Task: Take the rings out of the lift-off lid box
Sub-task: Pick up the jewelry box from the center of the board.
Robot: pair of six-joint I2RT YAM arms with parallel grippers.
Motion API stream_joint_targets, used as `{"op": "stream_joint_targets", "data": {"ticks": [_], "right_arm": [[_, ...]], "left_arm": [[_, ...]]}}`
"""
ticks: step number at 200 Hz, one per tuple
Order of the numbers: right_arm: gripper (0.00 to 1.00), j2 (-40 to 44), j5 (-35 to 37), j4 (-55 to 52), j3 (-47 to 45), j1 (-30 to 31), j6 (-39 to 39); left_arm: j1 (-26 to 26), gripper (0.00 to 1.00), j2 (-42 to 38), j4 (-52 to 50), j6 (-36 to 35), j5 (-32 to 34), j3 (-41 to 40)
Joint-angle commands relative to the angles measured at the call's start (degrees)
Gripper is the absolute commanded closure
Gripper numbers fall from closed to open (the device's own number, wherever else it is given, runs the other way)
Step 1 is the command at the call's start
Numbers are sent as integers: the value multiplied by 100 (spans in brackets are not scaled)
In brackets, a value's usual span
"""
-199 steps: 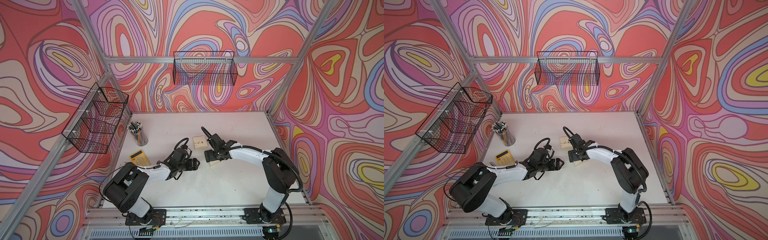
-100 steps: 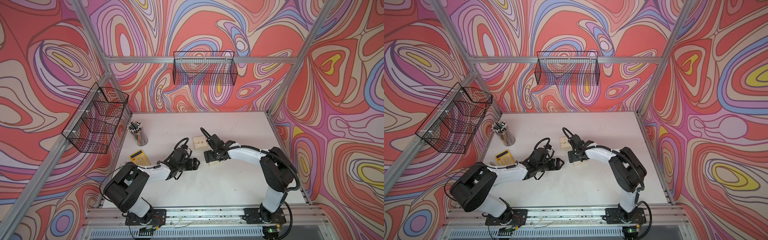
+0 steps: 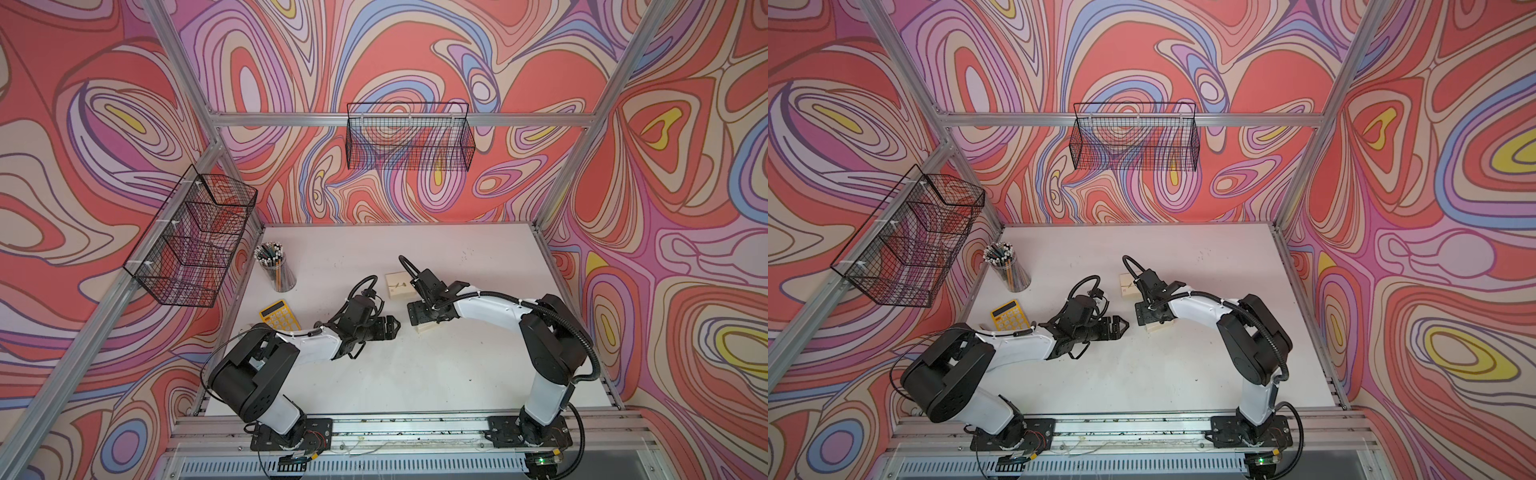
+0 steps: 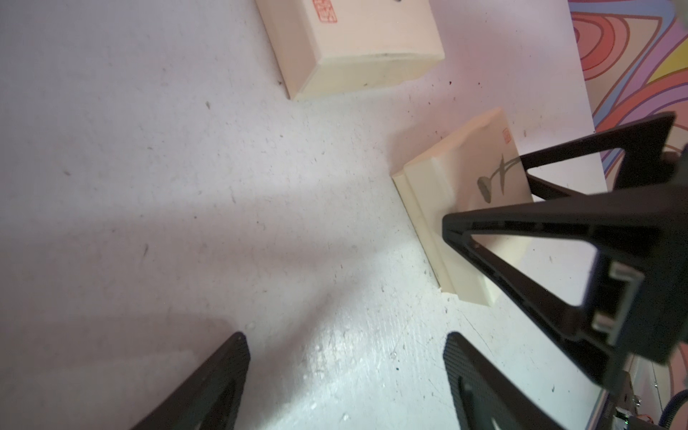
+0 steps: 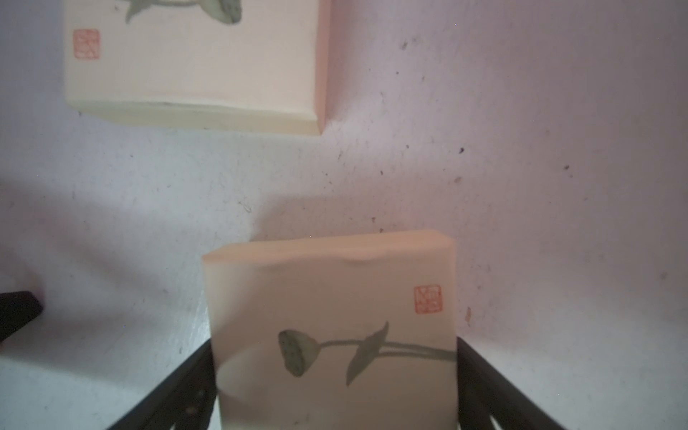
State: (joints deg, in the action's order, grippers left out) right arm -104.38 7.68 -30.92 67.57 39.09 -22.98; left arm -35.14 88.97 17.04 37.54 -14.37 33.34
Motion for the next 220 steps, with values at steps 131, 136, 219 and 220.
{"op": "stream_joint_targets", "data": {"ticks": [131,136,219,220], "right_arm": [[27,594,-535,7,-114,23,-881],[26,638,-607,37,-135,12,-945],[27,942,-1500,671,-453,-69,-1370],[27,944,-1512,682,-454,-68,-1373]], "left_arm": [[68,14,-187,633,409,-369,-178],[61,14,-186,609,399,-376,-156],[68,16,-130,920,499,-560,-18],[68,16,-132,922,495,-568,-15]]}}
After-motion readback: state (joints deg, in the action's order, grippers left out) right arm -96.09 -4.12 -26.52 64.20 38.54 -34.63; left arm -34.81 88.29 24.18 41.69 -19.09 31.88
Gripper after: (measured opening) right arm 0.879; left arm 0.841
